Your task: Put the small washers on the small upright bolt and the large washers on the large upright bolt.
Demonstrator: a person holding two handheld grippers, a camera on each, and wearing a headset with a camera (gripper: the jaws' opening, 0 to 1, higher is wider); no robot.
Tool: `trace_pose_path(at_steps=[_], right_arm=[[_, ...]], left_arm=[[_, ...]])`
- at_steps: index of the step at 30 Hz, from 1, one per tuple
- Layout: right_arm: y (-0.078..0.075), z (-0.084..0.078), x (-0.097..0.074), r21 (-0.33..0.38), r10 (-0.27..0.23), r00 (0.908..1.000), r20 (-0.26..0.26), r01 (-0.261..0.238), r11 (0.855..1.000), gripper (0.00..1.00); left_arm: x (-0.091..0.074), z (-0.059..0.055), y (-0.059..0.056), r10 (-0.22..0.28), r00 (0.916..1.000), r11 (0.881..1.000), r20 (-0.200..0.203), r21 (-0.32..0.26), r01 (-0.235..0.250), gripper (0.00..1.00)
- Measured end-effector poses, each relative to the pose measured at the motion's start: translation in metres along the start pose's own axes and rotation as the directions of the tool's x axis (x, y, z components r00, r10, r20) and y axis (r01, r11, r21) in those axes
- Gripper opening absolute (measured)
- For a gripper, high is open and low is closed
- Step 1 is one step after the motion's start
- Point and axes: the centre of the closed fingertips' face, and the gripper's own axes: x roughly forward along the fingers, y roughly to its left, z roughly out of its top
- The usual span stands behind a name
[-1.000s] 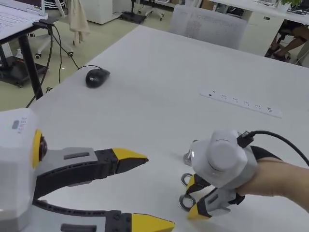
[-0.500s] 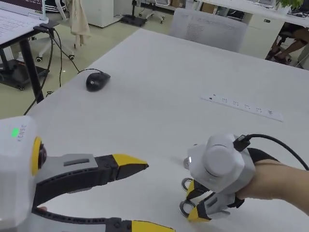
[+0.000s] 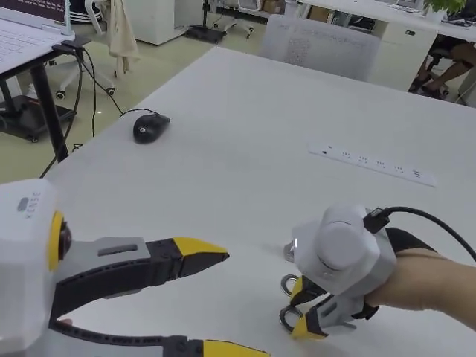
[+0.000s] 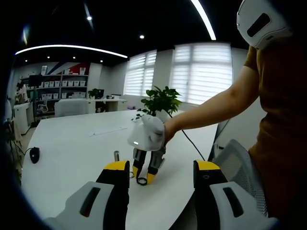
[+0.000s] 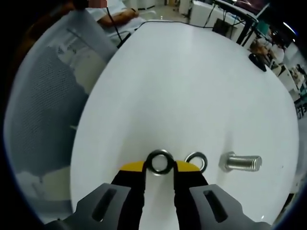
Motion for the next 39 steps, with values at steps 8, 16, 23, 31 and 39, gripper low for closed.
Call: trace_pose_path(at_steps=[8,16,23,31,39], right_arm=[[-0.011,-0.005,-0.025,0.009,-0.038,0.9993,0.001,0.038,0.999,0.22],[-0.040,-0.010,-0.057,0.012,-0.116,0.9932,-0.002,0.116,0.993,0.22],[-0.064,-0.010,-0.073,0.009,-0.157,0.9875,-0.009,0.157,0.987,0.22],[-0.092,0.004,-0.079,0.005,-0.194,0.9810,0.004,0.194,0.981,0.22],[-0.113,0.011,-0.067,-0.010,-0.177,0.9842,0.004,0.177,0.984,0.22]], left_arm=[[0.005,-0.001,0.000,-0.011,0.9999,1.000,-0.002,-0.003,0.011,0.52],[0.009,0.000,0.000,-0.028,0.9996,1.000,-0.007,0.004,0.028,0.52],[0.010,-0.001,0.002,-0.035,0.9993,0.999,-0.011,0.002,0.035,0.52],[0.011,-0.002,0.006,-0.033,0.9994,0.999,-0.013,-0.006,0.033,0.52],[0.012,-0.001,0.010,-0.025,0.9996,1.000,-0.009,-0.013,0.025,0.52]])
